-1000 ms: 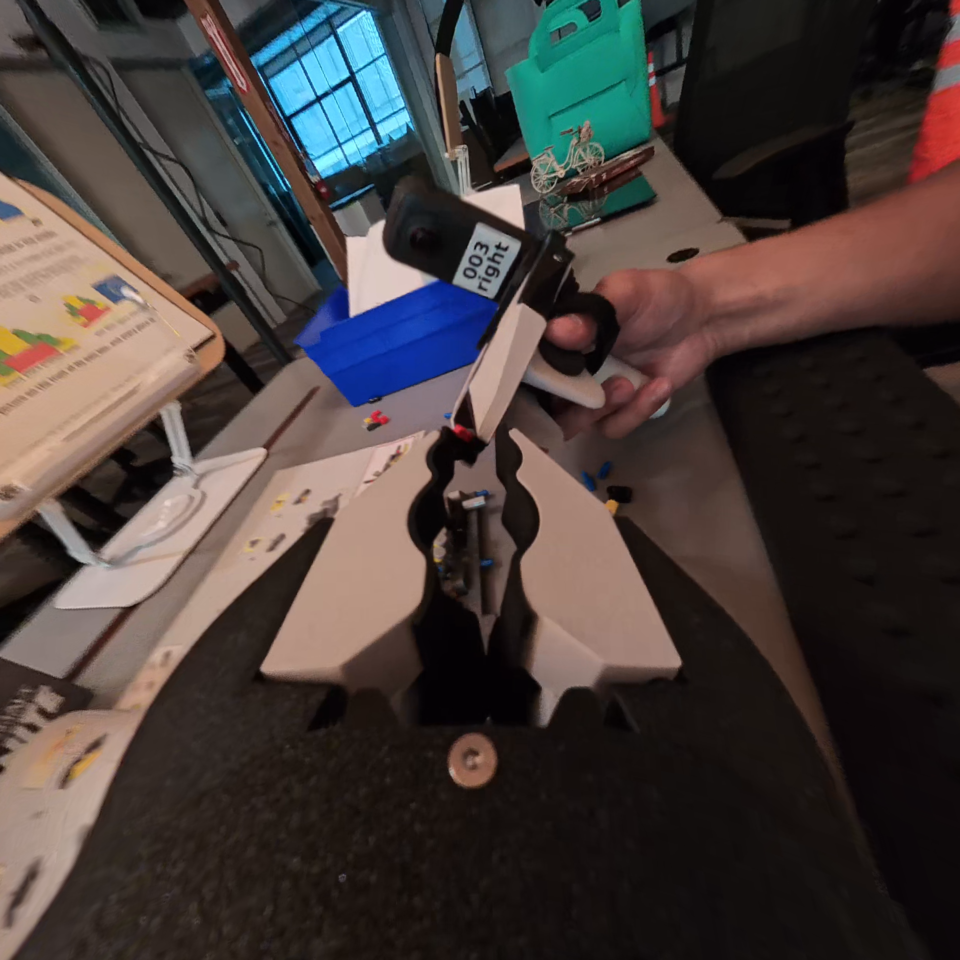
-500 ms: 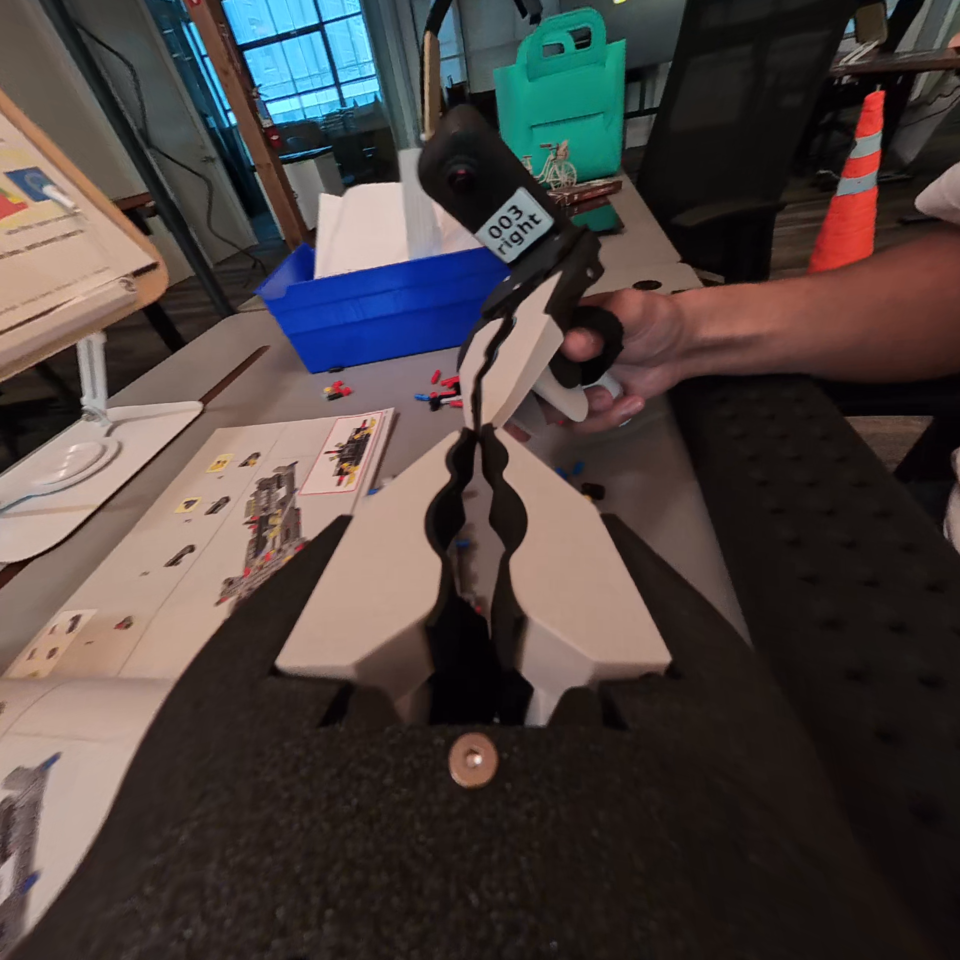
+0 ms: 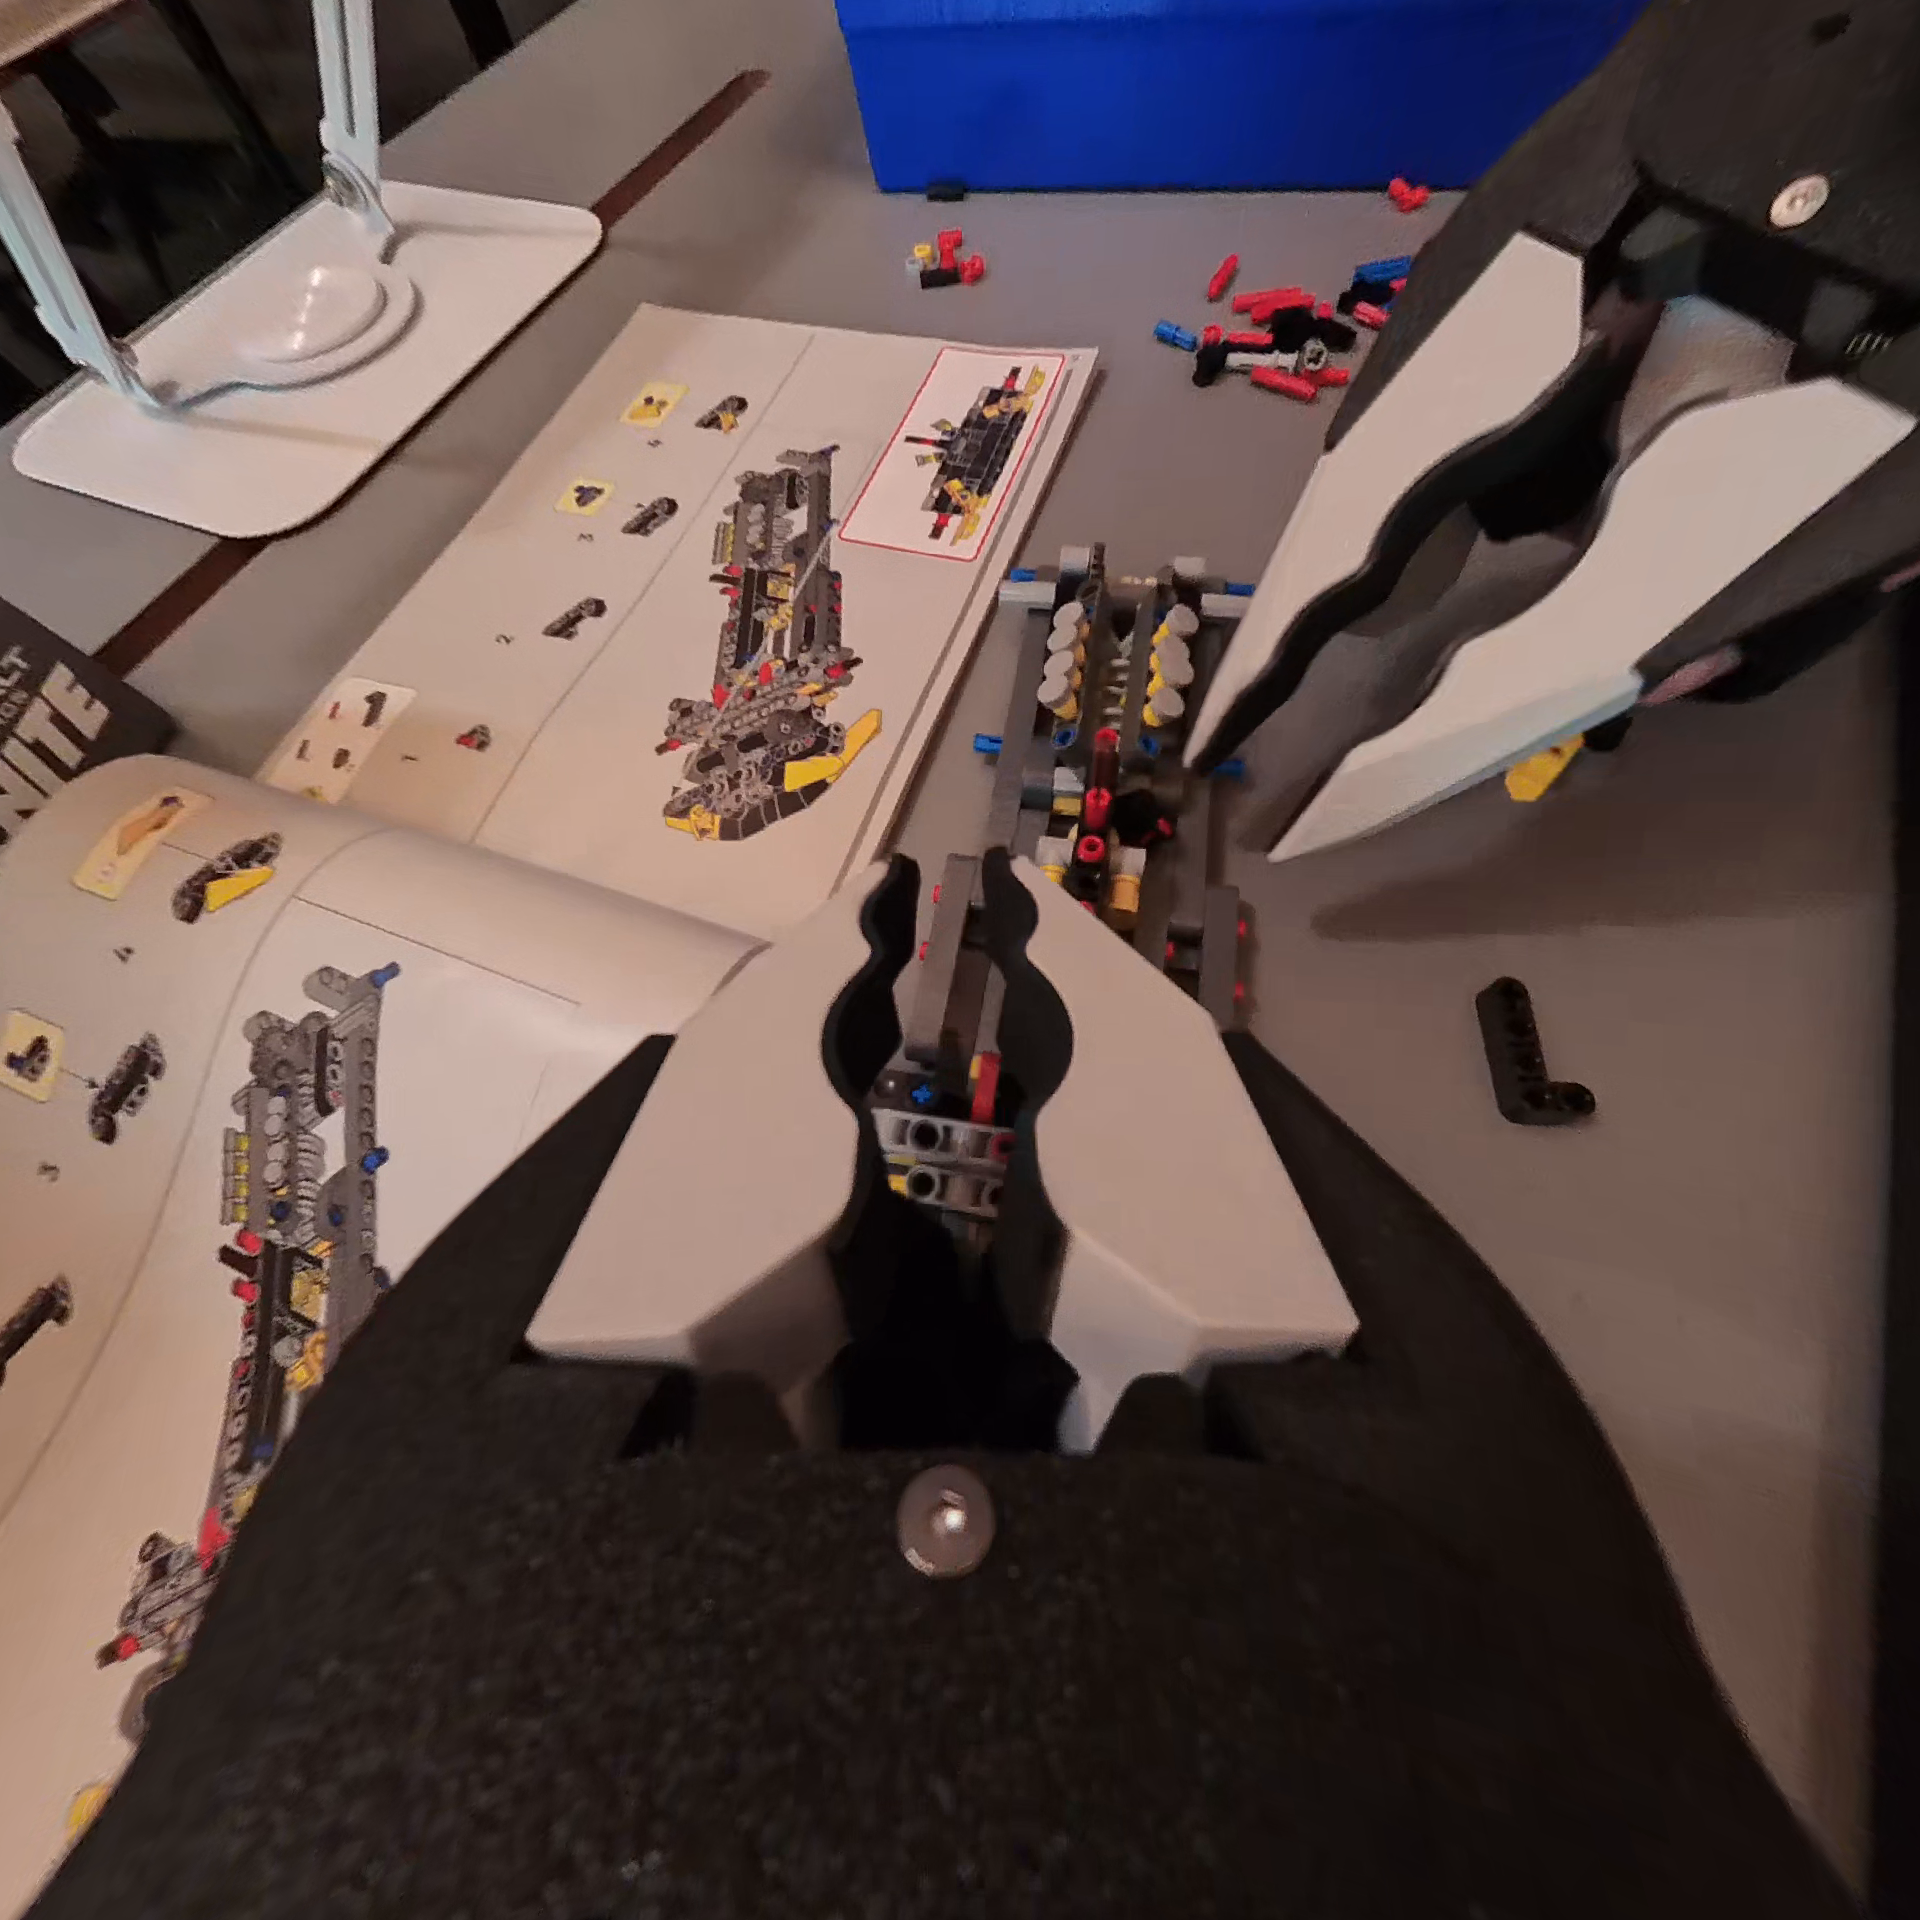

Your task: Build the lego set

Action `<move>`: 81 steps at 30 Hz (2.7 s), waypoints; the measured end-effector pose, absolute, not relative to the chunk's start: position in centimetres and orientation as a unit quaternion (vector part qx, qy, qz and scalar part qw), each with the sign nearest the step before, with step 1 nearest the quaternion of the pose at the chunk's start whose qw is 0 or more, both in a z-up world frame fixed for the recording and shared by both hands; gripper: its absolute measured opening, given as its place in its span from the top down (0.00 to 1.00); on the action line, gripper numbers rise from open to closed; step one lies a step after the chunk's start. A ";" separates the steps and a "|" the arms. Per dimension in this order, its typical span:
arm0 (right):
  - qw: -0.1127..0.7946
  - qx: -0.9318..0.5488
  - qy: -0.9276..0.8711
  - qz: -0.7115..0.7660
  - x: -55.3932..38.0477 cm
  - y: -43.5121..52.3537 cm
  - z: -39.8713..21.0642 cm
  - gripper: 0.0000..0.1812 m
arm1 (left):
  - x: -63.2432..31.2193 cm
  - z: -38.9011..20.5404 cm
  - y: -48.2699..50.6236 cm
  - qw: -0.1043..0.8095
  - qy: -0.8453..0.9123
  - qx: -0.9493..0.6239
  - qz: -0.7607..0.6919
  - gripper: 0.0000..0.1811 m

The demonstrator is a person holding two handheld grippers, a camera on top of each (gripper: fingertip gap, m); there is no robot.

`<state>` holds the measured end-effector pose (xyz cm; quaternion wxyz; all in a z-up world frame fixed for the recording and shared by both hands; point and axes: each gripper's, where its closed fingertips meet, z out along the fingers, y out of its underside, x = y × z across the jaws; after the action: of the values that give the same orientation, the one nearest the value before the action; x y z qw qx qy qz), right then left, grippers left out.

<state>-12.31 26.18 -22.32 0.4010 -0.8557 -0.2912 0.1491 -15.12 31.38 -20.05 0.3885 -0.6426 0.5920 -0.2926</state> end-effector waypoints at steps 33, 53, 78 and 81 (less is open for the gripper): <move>0.408 -0.839 -0.340 -0.115 -11.6 27.9 -23.7 0.94 | -14.9 -18.9 30.5 0.398 0.593 -0.628 -0.309 0.94; 0.392 -0.864 -0.305 -0.085 -11.3 28.4 -23.9 0.98 | -15.1 -19.9 30.1 0.371 0.605 -0.635 -0.304 0.93; 0.366 -0.856 -0.348 0.107 -13.2 27.3 -24.0 0.96 | -15.0 -21.5 30.3 0.361 0.626 -0.639 -0.264 0.86; 0.376 -0.849 -0.357 0.100 -13.1 26.9 -23.8 0.96 | -15.0 -21.0 30.2 0.362 0.618 -0.640 -0.279 0.86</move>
<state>-13.10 26.93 -23.77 0.3764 -0.8490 -0.3570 0.1001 -14.98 30.18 -21.00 0.3616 -0.6399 0.6181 -0.2786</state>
